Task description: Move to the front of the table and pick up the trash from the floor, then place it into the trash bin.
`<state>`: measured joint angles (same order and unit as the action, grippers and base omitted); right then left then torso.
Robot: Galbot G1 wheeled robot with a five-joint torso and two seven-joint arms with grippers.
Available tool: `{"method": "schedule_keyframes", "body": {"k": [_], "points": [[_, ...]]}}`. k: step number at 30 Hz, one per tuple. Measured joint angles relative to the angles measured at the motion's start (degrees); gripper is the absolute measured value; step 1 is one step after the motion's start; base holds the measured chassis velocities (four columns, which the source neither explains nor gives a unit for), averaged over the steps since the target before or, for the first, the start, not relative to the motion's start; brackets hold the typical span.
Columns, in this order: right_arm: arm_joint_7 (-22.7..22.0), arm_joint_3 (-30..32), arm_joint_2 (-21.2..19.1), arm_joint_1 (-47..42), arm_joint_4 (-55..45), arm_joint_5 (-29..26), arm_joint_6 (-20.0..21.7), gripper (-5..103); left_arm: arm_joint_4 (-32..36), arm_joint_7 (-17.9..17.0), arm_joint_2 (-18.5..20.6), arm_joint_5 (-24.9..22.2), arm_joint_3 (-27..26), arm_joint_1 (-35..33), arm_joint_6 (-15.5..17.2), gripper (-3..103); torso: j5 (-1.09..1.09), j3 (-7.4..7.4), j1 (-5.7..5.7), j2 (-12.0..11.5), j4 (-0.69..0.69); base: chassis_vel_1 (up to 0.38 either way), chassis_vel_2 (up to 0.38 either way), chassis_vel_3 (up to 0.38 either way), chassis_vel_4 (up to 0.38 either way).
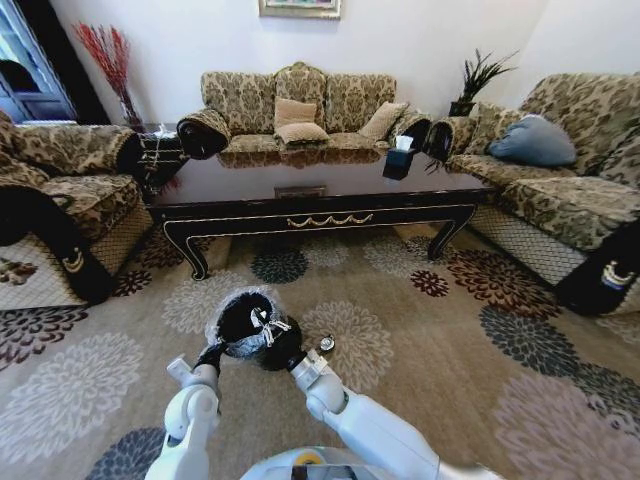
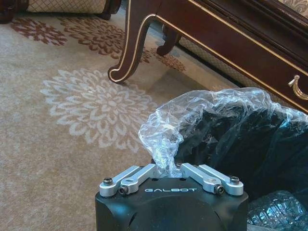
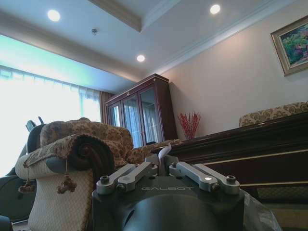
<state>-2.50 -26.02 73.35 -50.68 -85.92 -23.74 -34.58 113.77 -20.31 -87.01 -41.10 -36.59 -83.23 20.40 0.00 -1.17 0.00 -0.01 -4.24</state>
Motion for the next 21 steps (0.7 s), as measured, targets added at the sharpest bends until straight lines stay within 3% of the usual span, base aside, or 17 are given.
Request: {"method": "schedule_keyframes", "body": {"k": [3, 5, 12, 14, 15, 18, 21], "points": [[-0.23, 0.14, -0.15, 0.01, 0.32, 0.61, -0.01, 24, 0.51, 0.01, 0.01, -0.19, -0.5, -0.47, 0.0, 3, -0.01, 0.0, 0.0, 0.0, 0.0, 0.0, 0.0, 0.0, 0.0], [-0.26, 0.27, -0.2, -0.02, 0.41, 0.79, -0.04, 24, 0.67, 0.02, 0.06, -0.26, -0.73, -0.59, 0.0, 3, -0.01, 0.0, 0.0, 0.0, 0.0, 0.0, 0.0, 0.0, 0.0], [-0.33, 0.88, -0.7, -0.75, 1.14, 2.74, -0.5, 56, 1.69, 0.07, 0.41, -0.9, -1.86, -1.52, 0.0, 3, 0.0, 0.01, 0.0, 0.0, 0.0, 0.0, 0.0, 0.0, 0.0], [-0.33, 0.99, -0.78, -0.8, 1.44, 3.1, -0.59, 56, 1.9, 0.08, 0.41, -0.99, -1.96, -1.67, 0.0, 3, -0.01, 0.0, 0.0, 0.01, 0.0, 0.0, 0.0, 0.0, 0.0], [-0.33, 1.2, -0.85, -0.84, 1.76, 3.3, -0.64, 61, 2.09, 0.11, 0.41, -1.04, -2.11, -1.87, 0.0, 3, 0.0, 0.0, 0.0, 0.01, -0.01, 0.0, 0.0, 0.0, 0.0], [-0.4, 2.15, -0.91, -0.84, 1.85, 2.89, -0.57, 78, 2.53, 0.13, 0.43, -1.09, -2.76, -2.34, 0.0, 3, -0.01, 0.0, 0.0, 0.01, 0.0, 0.0, 0.0, 0.0, 0.0], [-0.94, 4.08, -0.76, -0.69, 1.37, 0.37, 1.3, 83, 3.48, 0.01, 0.87, -2.38, -4.67, -2.73, 0.2, 3, -0.02, 0.0, 0.0, 0.01, -0.01, 0.0, 0.0, 0.0, 0.0]]}}
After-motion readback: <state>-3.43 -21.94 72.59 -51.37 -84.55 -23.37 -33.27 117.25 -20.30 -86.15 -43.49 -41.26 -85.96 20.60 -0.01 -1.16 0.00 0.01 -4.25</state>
